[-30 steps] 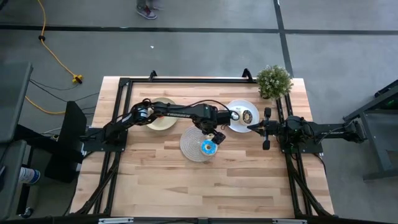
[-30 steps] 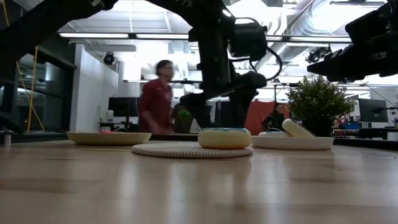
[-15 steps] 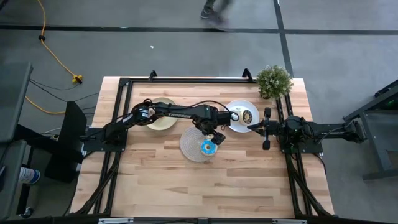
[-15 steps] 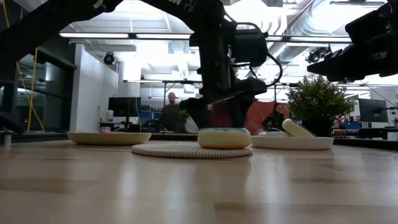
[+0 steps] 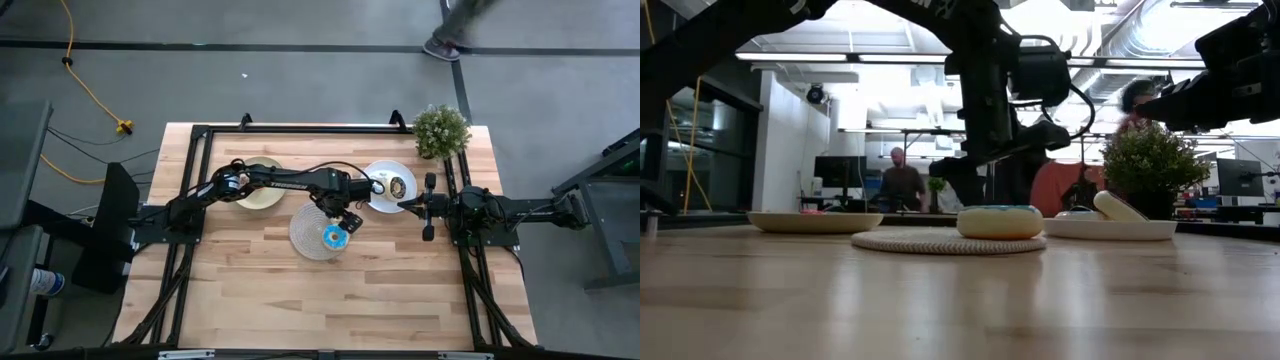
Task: Pick & Place donuts
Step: Put the small white donut on the brown plate
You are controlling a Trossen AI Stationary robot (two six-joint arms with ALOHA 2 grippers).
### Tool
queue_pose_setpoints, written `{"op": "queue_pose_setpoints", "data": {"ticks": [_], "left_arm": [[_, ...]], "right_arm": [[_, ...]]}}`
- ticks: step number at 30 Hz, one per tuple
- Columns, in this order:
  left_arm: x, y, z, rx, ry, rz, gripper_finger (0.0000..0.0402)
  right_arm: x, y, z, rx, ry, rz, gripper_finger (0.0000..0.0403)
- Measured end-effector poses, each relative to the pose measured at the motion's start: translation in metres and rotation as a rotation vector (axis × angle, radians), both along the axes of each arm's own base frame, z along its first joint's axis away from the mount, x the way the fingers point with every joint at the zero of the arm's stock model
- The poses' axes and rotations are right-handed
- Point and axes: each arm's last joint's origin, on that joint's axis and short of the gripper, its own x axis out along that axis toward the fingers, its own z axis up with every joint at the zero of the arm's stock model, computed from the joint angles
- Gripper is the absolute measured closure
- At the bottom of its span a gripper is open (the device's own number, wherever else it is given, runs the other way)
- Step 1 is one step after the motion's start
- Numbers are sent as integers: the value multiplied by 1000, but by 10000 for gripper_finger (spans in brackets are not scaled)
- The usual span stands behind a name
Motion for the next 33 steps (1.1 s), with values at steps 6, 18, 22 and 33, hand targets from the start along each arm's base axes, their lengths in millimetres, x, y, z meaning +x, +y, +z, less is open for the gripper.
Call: {"op": "queue_pose_setpoints", "data": {"ticks": [6, 18, 22, 33], "left_arm": [[0, 0, 0, 0, 0, 0, 148], [0, 0, 0, 1, 2, 0, 197], [0, 0, 0, 7, 1, 1, 204], [0, 1, 7, 27, -29, 5, 206]], "right_arm": [[0, 0, 0, 0, 0, 0, 402], [0, 0, 0, 0, 0, 0, 402], [0, 0, 0, 0, 0, 0, 402], [0, 0, 0, 0, 0, 0, 402]]}}
